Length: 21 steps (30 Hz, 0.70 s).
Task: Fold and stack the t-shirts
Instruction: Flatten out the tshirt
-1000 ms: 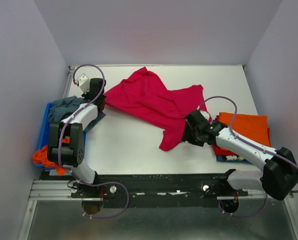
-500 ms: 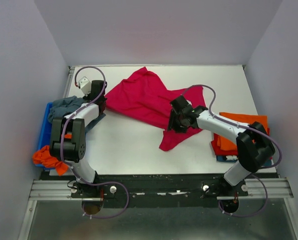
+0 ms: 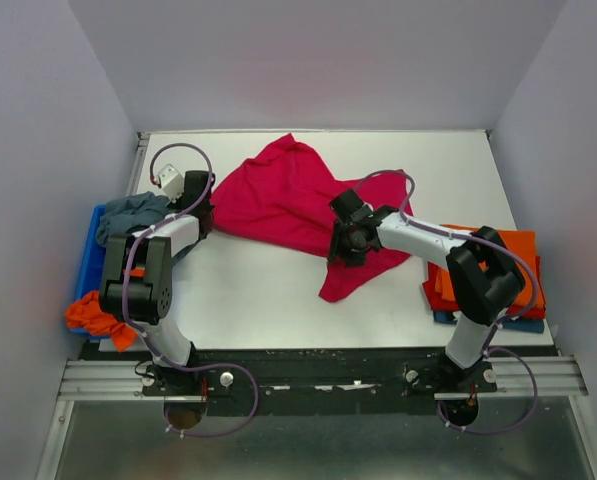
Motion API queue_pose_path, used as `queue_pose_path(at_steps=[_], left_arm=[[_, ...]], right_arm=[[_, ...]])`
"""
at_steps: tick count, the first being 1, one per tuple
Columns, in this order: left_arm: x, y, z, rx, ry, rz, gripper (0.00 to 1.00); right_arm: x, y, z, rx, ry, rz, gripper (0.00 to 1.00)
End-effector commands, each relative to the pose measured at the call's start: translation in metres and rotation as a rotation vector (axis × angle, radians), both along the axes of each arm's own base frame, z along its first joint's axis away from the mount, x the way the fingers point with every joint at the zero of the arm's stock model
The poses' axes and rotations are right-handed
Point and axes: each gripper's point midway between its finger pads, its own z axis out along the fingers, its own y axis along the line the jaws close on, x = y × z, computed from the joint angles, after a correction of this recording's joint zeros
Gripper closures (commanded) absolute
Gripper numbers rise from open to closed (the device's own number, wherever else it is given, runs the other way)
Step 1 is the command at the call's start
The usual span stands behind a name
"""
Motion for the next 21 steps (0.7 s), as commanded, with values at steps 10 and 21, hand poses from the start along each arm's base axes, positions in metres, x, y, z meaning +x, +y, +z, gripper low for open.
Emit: queue_pose_path(at_steps=[10,21], left_arm=[[0.008,0.006,0.014,0.006,-0.024,0.023,1.00],[0.011,0.004,0.013,0.008,-0.013,0.011,1.00]], right_arm=[[0.003,0.006,-0.014,-0.024,0.062,-0.050,0.45],[0.009,0.014,-0.014,-0.026,0.059,-0.037,0.46]])
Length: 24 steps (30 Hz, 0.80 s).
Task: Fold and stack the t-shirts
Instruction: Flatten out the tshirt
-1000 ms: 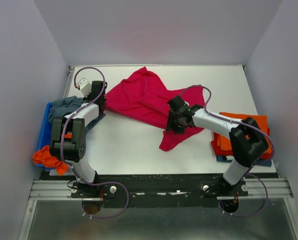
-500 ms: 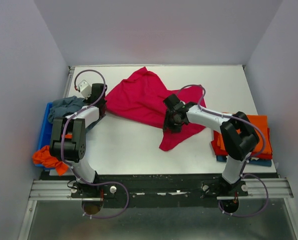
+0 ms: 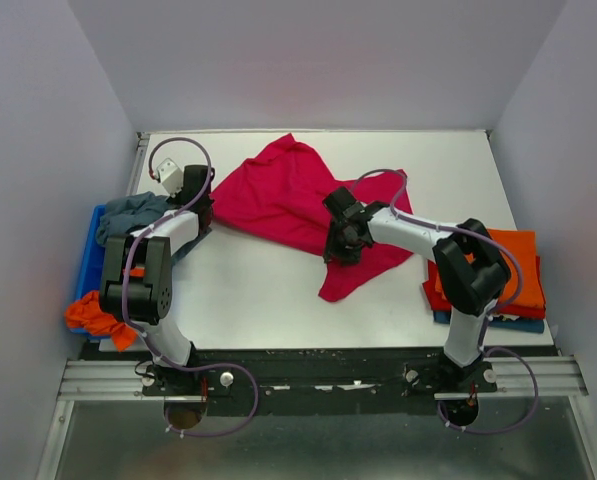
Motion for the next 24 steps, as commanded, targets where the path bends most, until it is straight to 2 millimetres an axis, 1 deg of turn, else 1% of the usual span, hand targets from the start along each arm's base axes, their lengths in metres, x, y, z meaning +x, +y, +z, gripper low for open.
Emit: queue_pose_path(at_steps=[1,5,8,11,14,16,19,24], left_arm=[[0.003,0.004,0.002,0.010,0.005,0.012,1.00],[0.005,0.003,0.002,0.004,0.008,0.005,1.00],[0.006,0.002,0.002,0.004,0.012,0.003,1.00],[0.006,0.003,0.001,0.010,0.016,0.007,1.00],[0.003,0.004,-0.002,0.010,0.039,0.013,1.00],[0.003,0.005,-0.001,0.013,0.039,0.018,1.00],[0.002,0.007,-0.001,0.019,0.050,0.026,1.00],[0.002,0.004,-0.001,0.014,0.058,0.015,1.00]], right_arm=[[0.000,0.006,-0.003,-0.013,0.021,0.002,0.46],[0.001,0.007,-0.004,-0.027,0.035,0.009,0.46],[-0.003,0.004,-0.004,-0.035,0.035,0.007,0.54],[-0.006,-0.001,-0.005,-0.053,0.040,0.002,0.70],[-0.009,-0.004,-0.002,-0.062,0.045,-0.003,0.81],[-0.010,-0.008,0.003,-0.063,0.028,-0.007,0.81],[-0.008,-0.016,0.016,-0.080,-0.014,-0.016,0.81],[-0.010,-0.030,0.032,-0.113,-0.057,-0.026,0.82]])
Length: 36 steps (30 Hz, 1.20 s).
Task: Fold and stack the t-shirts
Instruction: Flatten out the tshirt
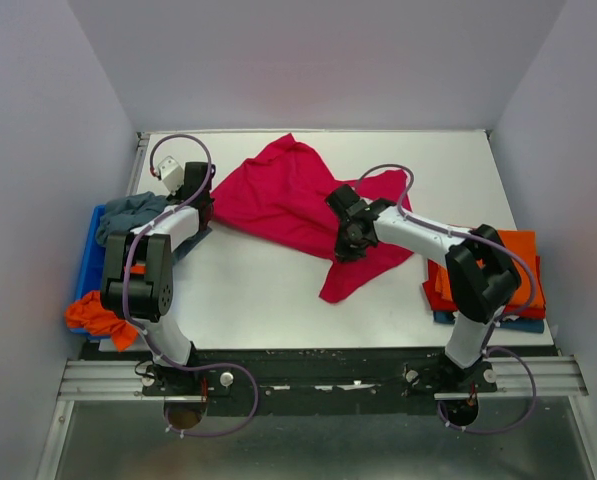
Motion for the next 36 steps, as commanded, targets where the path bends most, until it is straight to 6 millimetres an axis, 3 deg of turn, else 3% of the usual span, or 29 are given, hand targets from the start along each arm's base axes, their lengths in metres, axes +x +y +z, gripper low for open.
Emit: queue_pose_path(at_steps=[1,2,10,13,16,20,23,25,27,32,36], left_arm=[[0.001,0.004,-0.001,0.011,0.020,0.013,1.00],[0.001,0.004,-0.001,0.013,0.020,0.014,1.00],[-0.002,0.004,0.003,0.023,0.026,0.005,1.00],[-0.002,0.000,0.004,0.018,0.030,-0.019,1.00],[0.003,-0.007,0.027,0.056,-0.004,-0.073,1.00],[0.010,-0.010,0.062,0.051,-0.090,-0.062,1.00],[0.022,-0.014,0.096,0.021,-0.135,-0.052,1.00],[0.030,-0.013,0.125,0.006,-0.168,-0.027,1.00],[0.037,-0.007,0.168,0.011,-0.230,0.015,1.00],[0.043,-0.012,0.277,-0.028,-0.416,0.003,1.00],[0.012,-0.013,0.342,-0.025,-0.508,-0.035,1.00]], right_arm=[[-0.005,-0.019,0.020,-0.052,-0.057,-0.010,0.86],[-0.006,-0.020,0.020,-0.050,-0.058,-0.010,0.99],[-0.010,-0.029,0.030,-0.031,-0.076,-0.028,0.99],[-0.004,-0.042,0.047,0.009,-0.112,-0.060,0.99],[0.009,-0.057,0.083,0.048,-0.209,-0.091,0.99],[0.045,-0.077,0.157,0.121,-0.417,-0.130,0.99],[0.079,-0.098,0.220,0.326,-0.524,-0.162,0.99],[0.095,-0.112,0.276,0.449,-0.643,-0.166,0.99],[0.100,-0.130,0.330,0.476,-0.782,-0.183,0.99],[0.077,-0.160,0.463,0.462,-1.108,-0.175,0.99],[0.011,-0.175,0.552,0.404,-1.358,-0.102,0.99]])
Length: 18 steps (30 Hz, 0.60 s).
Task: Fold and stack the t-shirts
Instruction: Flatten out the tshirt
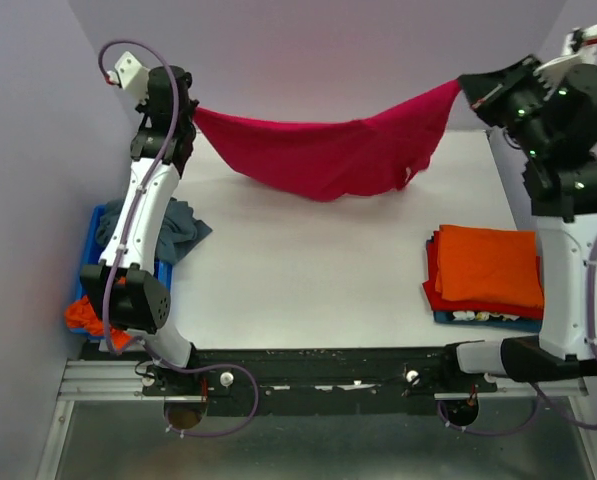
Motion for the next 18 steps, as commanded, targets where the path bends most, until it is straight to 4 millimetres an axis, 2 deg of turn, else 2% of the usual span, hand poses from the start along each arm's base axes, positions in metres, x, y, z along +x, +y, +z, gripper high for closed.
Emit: queue_pose_path(at_steps=[1,5,8,10,12,14,16,18], left_arm=[[-0.058,0.003,0.078,0.012,-0.104,-0.032,1.00],[-0.119,0.007,0.127,0.035,-0.247,-0.017,1.00],[-0.165,0.008,0.166,0.067,-0.342,0.022,1.00],[-0.180,0.010,0.188,0.075,-0.385,0.023,1.00],[-0.180,0.010,0.199,0.087,-0.390,0.019,1.00],[-0.168,0.005,0.200,0.097,-0.366,0.004,1.00],[-0.147,-0.003,0.185,0.097,-0.320,-0.012,1.00],[-0.121,-0.011,0.155,0.097,-0.260,-0.021,1.00]], right_arm=[[-0.094,-0.016,0.105,-0.101,-0.328,-0.013,0.99],[-0.179,-0.038,0.136,-0.126,-0.549,-0.112,0.99],[-0.221,-0.048,0.143,-0.134,-0.639,-0.158,0.99],[-0.233,-0.051,0.148,-0.139,-0.649,-0.172,0.99],[-0.227,-0.051,0.150,-0.138,-0.621,-0.170,0.99],[-0.199,-0.049,0.136,-0.126,-0.535,-0.163,0.99],[-0.155,-0.051,0.110,-0.106,-0.414,-0.188,0.99],[-0.109,-0.042,0.079,-0.107,-0.295,-0.148,0.99]])
